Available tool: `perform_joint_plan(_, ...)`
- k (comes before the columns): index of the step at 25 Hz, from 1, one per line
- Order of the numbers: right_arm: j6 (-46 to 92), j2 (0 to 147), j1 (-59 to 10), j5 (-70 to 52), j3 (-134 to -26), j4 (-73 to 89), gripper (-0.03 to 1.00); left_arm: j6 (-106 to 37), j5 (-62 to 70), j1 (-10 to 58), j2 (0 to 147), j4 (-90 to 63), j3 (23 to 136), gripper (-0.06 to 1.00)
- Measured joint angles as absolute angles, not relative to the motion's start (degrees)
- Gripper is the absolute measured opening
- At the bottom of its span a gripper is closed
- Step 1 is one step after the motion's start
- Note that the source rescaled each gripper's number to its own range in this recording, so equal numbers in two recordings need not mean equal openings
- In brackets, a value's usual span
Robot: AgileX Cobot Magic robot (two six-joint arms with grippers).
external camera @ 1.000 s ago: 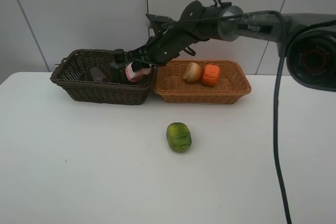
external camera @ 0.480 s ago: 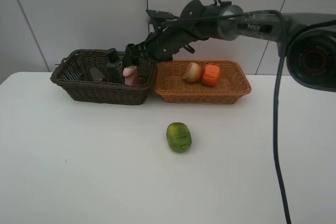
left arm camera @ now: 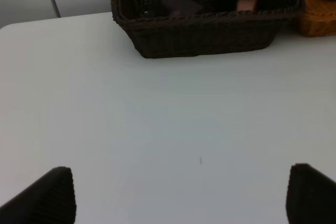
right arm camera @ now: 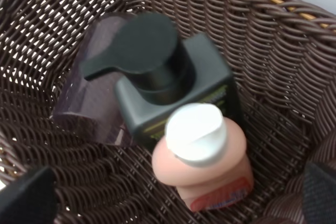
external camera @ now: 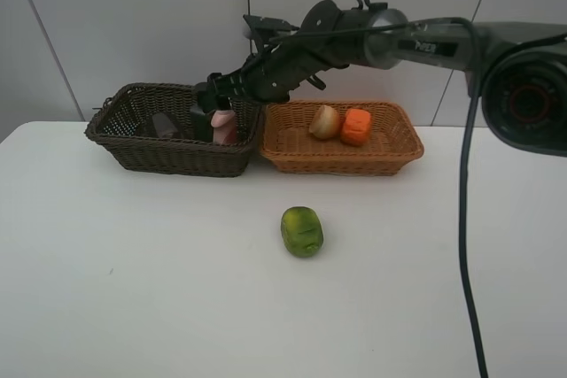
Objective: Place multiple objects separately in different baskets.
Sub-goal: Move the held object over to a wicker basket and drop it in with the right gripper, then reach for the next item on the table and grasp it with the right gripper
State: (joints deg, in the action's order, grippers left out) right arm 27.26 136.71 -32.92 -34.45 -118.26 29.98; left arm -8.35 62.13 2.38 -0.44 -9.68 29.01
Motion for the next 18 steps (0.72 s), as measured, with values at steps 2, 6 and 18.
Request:
perform_joint_plan(2,27.3,136.7,-32.9,-34.5,-118.3,30.0,1.00,-8.4,62.1,2.4,-0.4,-9.7,29.0,0.98)
perform_joint_plan(6,27.3,136.7,-32.9,-34.5,-118.3,30.0,1.00,-8.4,62.1,2.4,-0.4,-9.7,29.0,0.98)
perform_joint_plan(18,13.0,130.1,-33.2,-44.4,-118.3,14.9,1.00,-8.4,62.1,2.4,-0.4,-9.7,29.0,0.98)
